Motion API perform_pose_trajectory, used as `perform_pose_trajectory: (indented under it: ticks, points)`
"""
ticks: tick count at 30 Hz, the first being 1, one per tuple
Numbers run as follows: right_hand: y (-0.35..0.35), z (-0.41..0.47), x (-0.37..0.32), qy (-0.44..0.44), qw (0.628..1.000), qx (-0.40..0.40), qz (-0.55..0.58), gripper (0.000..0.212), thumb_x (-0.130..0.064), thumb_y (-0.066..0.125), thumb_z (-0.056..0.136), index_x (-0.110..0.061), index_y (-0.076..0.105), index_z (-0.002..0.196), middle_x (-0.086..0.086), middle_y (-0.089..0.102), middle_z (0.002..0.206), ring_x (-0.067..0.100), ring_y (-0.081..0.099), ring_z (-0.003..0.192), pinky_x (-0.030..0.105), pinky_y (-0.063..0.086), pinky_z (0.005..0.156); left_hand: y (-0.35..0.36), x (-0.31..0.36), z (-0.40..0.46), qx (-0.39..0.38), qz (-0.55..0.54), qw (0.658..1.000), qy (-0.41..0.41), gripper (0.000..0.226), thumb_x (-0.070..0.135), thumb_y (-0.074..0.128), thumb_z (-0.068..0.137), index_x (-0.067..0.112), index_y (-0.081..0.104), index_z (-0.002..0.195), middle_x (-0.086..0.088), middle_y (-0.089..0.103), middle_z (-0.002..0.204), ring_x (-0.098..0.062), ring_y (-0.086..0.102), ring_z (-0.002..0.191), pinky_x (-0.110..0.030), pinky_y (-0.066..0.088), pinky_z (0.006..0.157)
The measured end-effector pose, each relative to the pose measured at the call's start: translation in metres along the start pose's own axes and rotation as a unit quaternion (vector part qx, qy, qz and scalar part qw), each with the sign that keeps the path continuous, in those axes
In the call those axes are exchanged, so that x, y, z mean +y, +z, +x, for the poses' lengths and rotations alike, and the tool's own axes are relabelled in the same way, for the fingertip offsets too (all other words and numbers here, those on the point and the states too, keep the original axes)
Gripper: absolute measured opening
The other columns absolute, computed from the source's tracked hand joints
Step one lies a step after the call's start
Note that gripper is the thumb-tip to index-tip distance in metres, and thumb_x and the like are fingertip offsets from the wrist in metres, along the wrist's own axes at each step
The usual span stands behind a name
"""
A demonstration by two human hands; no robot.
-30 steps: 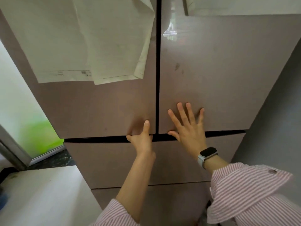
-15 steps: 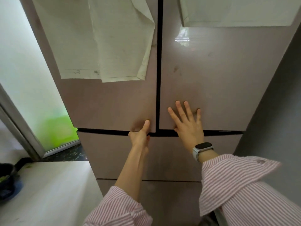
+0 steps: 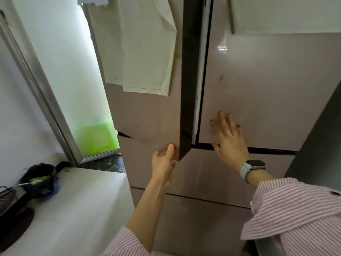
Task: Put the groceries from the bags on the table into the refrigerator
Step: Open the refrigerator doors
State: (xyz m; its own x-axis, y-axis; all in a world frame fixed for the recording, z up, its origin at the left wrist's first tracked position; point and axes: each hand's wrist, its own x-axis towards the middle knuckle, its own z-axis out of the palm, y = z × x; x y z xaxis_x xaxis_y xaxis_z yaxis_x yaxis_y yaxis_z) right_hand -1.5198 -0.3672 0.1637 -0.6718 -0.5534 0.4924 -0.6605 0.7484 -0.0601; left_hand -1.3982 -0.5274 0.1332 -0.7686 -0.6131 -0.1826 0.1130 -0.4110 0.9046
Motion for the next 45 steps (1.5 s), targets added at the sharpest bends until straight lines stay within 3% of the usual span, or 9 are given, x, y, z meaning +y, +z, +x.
perform_pose_trajectory:
  ticks: [4,10,13,18,24,30,34,39,45]
  points:
    - [-0.012,-0.014,-0.045,-0.006,0.975,-0.021,0.219,0.063,-0.024,0.046,0.094,-0.018,0.012,0.146,0.005,0.01,0.155,0.023,0.014,0.141,0.04,0.019,0.114,-0.032,0.004,-0.024,0.031,0.022,0.999,0.013,0.062,0.036,0.057,0.085,0.012,0.034,0.137,-0.008,0.052,0.13,-0.024,0.053,0.115,-0.034,0.044,0.093]
    - [-0.002,-0.054,-0.117,-0.056,0.927,-0.001,0.371,0.071,-0.025,0.047,0.092,-0.024,-0.003,0.143,-0.004,-0.009,0.152,0.008,-0.006,0.139,0.032,0.004,0.115,-0.077,0.017,-0.07,0.185,0.111,0.966,0.146,0.031,0.028,0.055,0.09,0.019,0.052,0.119,-0.002,0.056,0.118,-0.018,0.053,0.111,-0.024,0.043,0.084]
    - [0.009,-0.07,-0.13,-0.139,0.941,0.019,0.309,0.069,-0.039,0.036,0.085,-0.03,0.001,0.144,-0.003,-0.012,0.153,0.015,-0.008,0.14,0.038,0.005,0.113,-0.095,0.021,-0.085,0.282,0.266,0.869,0.309,0.038,0.023,0.058,0.089,0.019,0.047,0.126,0.003,0.048,0.123,-0.007,0.045,0.11,-0.011,0.038,0.086]
    - [0.003,-0.074,-0.135,-0.296,0.905,0.108,0.286,0.056,-0.019,0.043,0.083,-0.011,0.028,0.137,0.008,0.023,0.145,0.023,0.027,0.133,0.046,0.042,0.101,-0.102,0.027,-0.099,0.281,0.458,0.671,0.511,0.051,0.022,0.052,0.081,0.017,0.038,0.13,-0.006,0.035,0.135,-0.015,0.032,0.126,-0.019,0.024,0.107]
    - [-0.012,-0.042,-0.173,-0.174,0.93,0.1,0.309,0.063,-0.025,0.034,0.085,-0.013,0.012,0.143,0.012,0.01,0.151,0.022,0.012,0.139,0.033,0.015,0.113,-0.105,0.062,-0.097,0.222,0.584,0.543,0.56,0.052,0.027,0.049,0.086,0.016,0.037,0.135,-0.012,0.034,0.144,-0.028,0.026,0.136,-0.045,0.029,0.107]
    - [-0.009,-0.036,-0.204,-0.26,0.92,0.109,0.273,0.056,-0.024,0.035,0.085,-0.014,0.025,0.138,0.008,0.018,0.15,0.023,0.017,0.136,0.04,0.026,0.109,-0.148,0.083,-0.086,0.299,0.644,0.523,0.472,0.073,0.046,0.056,0.083,0.024,0.022,0.144,-0.008,0.022,0.152,-0.029,0.02,0.14,-0.05,0.032,0.104]
    - [-0.015,-0.003,-0.215,-0.268,0.923,0.126,0.246,0.052,-0.021,0.034,0.083,-0.015,0.03,0.135,0.011,0.046,0.138,0.02,0.031,0.13,0.041,0.034,0.105,-0.173,0.091,-0.079,0.345,0.615,0.572,0.419,0.073,0.031,0.057,0.083,0.024,0.018,0.144,-0.008,0.025,0.152,-0.027,0.022,0.139,-0.05,0.034,0.101]
    - [-0.013,0.03,-0.236,-0.333,0.922,0.097,0.173,0.056,-0.014,0.05,0.084,-0.025,0.03,0.135,0.017,0.052,0.126,0.039,0.043,0.123,0.064,0.027,0.101,-0.199,0.116,-0.068,0.368,0.593,0.614,0.369,0.073,0.014,0.061,0.084,0.018,0.022,0.145,-0.006,0.031,0.15,-0.033,0.03,0.136,-0.051,0.038,0.097]
    - [-0.022,0.046,-0.279,-0.369,0.918,0.098,0.11,0.066,-0.01,0.065,0.074,-0.023,0.042,0.134,0.011,0.056,0.114,0.032,0.054,0.105,0.063,0.031,0.098,-0.222,0.148,-0.056,0.355,0.569,0.664,0.331,0.065,0.013,0.056,0.086,0.012,0.027,0.143,-0.017,0.031,0.147,-0.034,0.031,0.133,-0.048,0.032,0.103]
